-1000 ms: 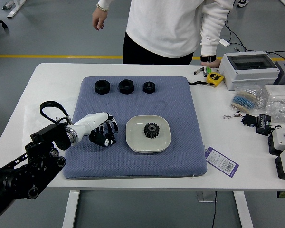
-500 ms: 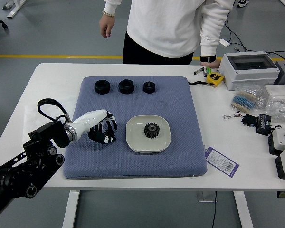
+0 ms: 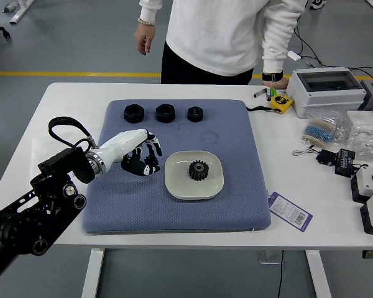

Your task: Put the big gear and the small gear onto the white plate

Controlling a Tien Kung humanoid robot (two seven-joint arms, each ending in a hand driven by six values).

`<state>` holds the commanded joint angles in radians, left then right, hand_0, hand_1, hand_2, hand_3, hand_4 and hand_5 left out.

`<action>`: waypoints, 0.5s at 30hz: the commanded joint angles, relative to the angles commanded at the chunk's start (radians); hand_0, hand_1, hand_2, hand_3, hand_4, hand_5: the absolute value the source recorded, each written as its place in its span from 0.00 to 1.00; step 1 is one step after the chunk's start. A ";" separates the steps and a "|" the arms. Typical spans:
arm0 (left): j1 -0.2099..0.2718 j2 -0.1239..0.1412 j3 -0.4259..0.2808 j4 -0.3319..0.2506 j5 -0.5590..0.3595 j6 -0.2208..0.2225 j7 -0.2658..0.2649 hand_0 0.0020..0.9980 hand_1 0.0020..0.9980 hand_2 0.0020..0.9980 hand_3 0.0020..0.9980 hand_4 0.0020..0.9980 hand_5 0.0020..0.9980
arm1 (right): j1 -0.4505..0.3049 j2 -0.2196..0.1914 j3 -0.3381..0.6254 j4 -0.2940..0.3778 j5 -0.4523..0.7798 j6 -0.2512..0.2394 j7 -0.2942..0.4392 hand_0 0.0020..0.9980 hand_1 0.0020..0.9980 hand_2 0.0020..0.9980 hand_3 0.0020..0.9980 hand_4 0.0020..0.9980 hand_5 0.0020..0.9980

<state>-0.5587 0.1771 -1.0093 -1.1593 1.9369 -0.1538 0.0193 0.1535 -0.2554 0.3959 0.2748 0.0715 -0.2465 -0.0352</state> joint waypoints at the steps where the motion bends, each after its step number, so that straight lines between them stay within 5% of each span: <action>1: -0.006 -0.007 0.012 -0.003 -0.005 0.004 -0.003 0.20 0.20 0.30 0.49 0.58 0.00 | 0.000 0.000 0.001 0.000 -0.001 0.000 -0.001 0.65 0.65 0.73 0.58 0.84 0.68; 13: -0.082 -0.071 0.163 0.081 -0.052 0.061 -0.050 0.20 0.20 0.30 0.49 0.59 0.00 | 0.000 0.001 0.008 0.002 -0.013 -0.005 -0.005 0.65 0.65 0.73 0.58 0.84 0.68; 14: -0.085 -0.075 0.171 0.092 -0.053 0.066 -0.052 0.21 0.22 0.34 0.56 0.78 0.00 | -0.001 0.001 0.008 0.002 -0.013 -0.006 -0.005 0.65 0.65 0.73 0.58 0.84 0.68; 15: -0.090 -0.082 0.179 0.108 -0.053 0.081 -0.058 0.21 0.22 0.34 0.56 0.78 0.00 | -0.001 0.002 0.009 0.002 -0.014 -0.006 -0.005 0.65 0.65 0.73 0.58 0.84 0.68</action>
<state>-0.6487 0.0949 -0.8300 -1.0509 1.8842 -0.0733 -0.0390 0.1523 -0.2538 0.4051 0.2767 0.0571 -0.2526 -0.0407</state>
